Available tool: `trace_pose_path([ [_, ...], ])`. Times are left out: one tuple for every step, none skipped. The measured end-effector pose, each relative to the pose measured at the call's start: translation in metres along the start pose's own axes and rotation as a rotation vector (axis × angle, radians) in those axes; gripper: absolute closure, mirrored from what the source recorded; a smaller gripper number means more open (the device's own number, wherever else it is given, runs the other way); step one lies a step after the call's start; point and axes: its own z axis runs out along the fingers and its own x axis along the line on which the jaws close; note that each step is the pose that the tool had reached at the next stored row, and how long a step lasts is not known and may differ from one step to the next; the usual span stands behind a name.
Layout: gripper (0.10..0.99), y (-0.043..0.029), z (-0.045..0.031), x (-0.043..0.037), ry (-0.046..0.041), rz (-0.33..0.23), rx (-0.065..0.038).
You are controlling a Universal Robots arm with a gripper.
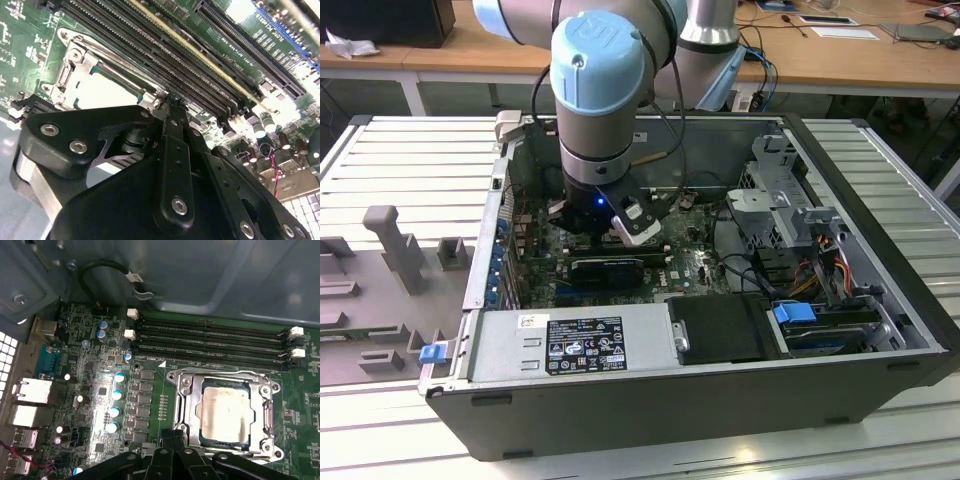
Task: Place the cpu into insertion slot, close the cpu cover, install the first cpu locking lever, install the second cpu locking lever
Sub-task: 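Install the second cpu locking lever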
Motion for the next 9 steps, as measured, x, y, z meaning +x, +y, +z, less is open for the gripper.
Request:
trace_pose_path([
  [0.980, 0.0010, -0.0041, -0.0001, 0.0002, 0.000, 0.000],
  [0.980, 0.0019, -0.0077, -0.0002, 0.0002, 0.000, 0.000],
  [0.980, 0.0028, -0.0108, -0.0003, 0.0002, 0.000, 0.000],
  [0.980, 0.0033, -0.0128, -0.0003, 0.0002, 0.000, 0.000],
  [0.980, 0.0038, -0.0151, -0.0004, 0.0002, 0.000, 0.000],
  [0.980, 0.0044, -0.0174, -0.0004, 0.0002, 0.000, 0.000],
  [0.980, 0.0051, -0.0198, -0.0005, 0.0002, 0.000, 0.000],
  [0.980, 0.0059, -0.0231, -0.0006, 0.0002, 0.000, 0.000],
  [0.980, 0.0061, -0.0239, -0.0007, 0.0001, 0.000, 0.000],
])
